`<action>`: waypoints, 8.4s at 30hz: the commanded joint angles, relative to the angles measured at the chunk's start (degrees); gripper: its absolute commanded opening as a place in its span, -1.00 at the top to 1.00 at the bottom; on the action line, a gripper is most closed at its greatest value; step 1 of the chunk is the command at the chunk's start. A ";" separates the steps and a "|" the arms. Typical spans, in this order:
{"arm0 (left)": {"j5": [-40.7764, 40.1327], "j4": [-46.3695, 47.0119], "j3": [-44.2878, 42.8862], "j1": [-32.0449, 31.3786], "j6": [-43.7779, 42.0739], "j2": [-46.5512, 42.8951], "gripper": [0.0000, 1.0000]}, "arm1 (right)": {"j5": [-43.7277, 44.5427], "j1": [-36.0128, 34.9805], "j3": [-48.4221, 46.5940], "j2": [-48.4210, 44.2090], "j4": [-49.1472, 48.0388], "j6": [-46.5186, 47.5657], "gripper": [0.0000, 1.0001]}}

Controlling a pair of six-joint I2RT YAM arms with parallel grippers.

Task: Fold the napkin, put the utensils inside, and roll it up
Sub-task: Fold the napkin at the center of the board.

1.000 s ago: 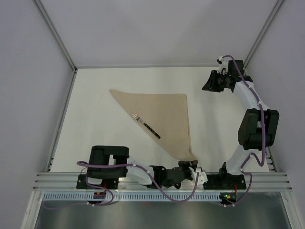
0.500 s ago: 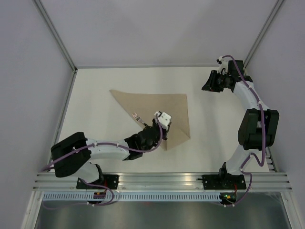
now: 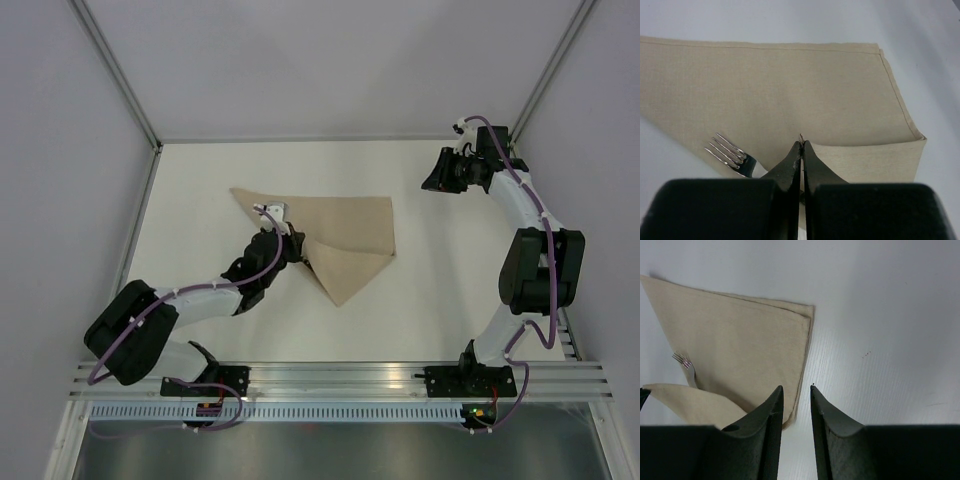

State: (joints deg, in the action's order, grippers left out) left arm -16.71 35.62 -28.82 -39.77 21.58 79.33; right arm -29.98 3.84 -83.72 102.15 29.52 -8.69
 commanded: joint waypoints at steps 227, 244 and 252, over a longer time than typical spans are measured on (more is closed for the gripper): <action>55.20 -33.51 -16.89 5.93 -23.87 13.84 0.43 | 9.32 -17.99 -5.22 6.84 5.29 7.99 0.39; 51.27 -32.45 -18.37 5.23 -22.20 11.29 0.42 | 10.64 -18.43 -4.87 7.36 6.08 8.25 0.40; 29.21 -35.26 -30.67 11.81 -15.26 9.26 0.43 | 13.89 -18.95 2.06 3.59 9.68 12.99 0.39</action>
State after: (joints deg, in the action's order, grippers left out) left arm 25.08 0.36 -53.45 -31.22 2.28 90.24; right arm -19.11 -14.41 -85.10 108.84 35.59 1.85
